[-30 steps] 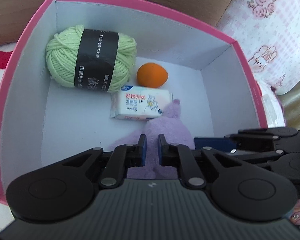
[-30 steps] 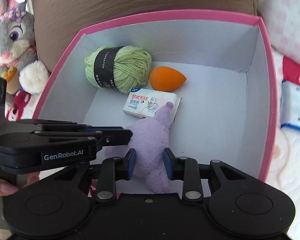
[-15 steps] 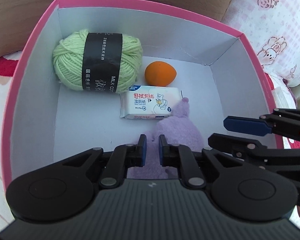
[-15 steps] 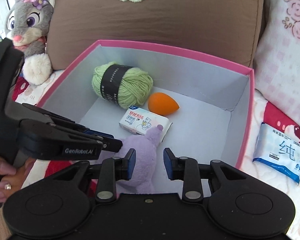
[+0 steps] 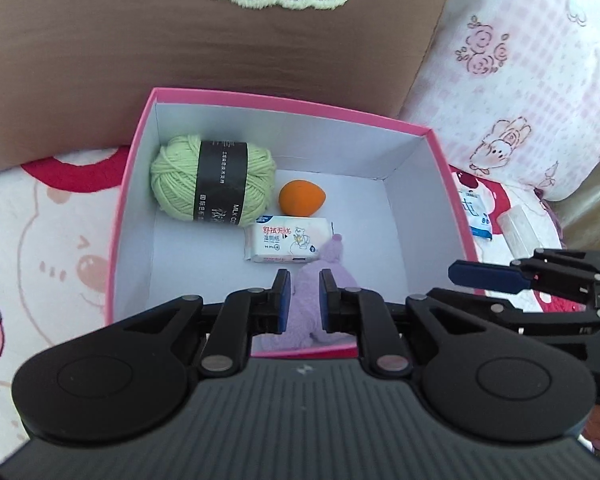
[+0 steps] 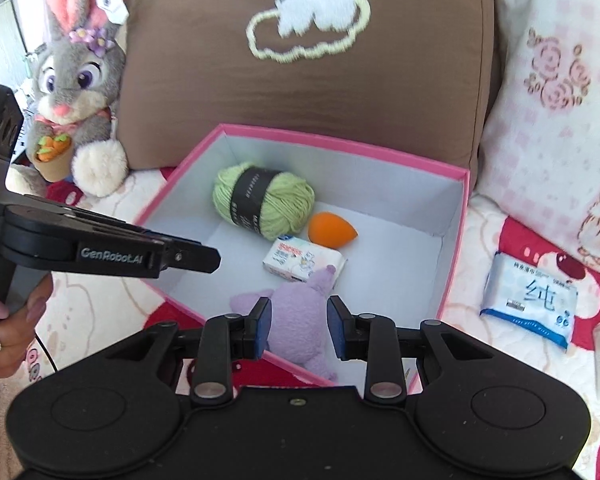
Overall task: Organize objects
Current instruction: 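Withdraw the left tool up and away from the pink box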
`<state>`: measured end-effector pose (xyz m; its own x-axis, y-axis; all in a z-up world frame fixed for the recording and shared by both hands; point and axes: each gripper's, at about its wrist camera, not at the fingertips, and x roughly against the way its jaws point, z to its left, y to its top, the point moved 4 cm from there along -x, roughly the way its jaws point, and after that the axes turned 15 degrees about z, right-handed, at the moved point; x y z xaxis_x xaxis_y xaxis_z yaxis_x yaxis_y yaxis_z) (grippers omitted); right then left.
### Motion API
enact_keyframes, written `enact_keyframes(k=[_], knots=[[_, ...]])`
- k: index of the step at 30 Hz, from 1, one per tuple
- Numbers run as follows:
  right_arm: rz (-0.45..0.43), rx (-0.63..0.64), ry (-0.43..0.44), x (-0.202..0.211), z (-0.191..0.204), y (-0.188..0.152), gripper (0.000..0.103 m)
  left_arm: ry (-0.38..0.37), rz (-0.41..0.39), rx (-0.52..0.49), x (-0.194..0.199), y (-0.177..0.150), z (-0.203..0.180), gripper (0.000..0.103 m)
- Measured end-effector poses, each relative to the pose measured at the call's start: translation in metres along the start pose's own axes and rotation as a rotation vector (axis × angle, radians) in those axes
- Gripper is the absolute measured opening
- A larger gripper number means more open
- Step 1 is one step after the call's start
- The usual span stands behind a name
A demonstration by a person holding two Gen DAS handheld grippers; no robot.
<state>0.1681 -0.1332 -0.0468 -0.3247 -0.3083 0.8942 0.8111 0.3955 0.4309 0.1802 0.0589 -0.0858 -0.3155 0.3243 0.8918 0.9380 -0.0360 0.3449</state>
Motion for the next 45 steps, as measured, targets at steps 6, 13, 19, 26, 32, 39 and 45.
enact_keyframes(k=[6,13,19,26,32,39,45], knots=[[-0.006,0.008,0.021,0.024,0.005,-0.006,0.036,0.117,0.009,-0.049,0.027,-0.011,-0.015,0.039],[-0.003,0.043,0.022,0.056,0.012,-0.016,0.036,0.169,0.010,-0.082,0.062,-0.025,-0.026,0.054],[0.009,0.055,0.024,0.078,0.015,-0.026,0.037,0.190,-0.009,-0.139,0.089,-0.041,-0.044,0.063],[0.001,0.049,0.025,0.095,0.016,-0.044,0.048,0.190,-0.016,-0.155,0.104,-0.059,-0.061,0.071],[-0.018,0.090,-0.006,0.114,0.018,-0.065,0.053,0.206,-0.005,-0.113,0.104,-0.078,-0.072,0.073],[-0.018,0.108,-0.023,0.136,0.013,-0.090,0.056,0.198,-0.027,-0.180,0.112,-0.098,-0.106,0.080],[-0.030,0.133,-0.052,0.153,0.008,-0.117,0.063,0.219,-0.003,-0.192,0.107,-0.109,-0.127,0.084]])
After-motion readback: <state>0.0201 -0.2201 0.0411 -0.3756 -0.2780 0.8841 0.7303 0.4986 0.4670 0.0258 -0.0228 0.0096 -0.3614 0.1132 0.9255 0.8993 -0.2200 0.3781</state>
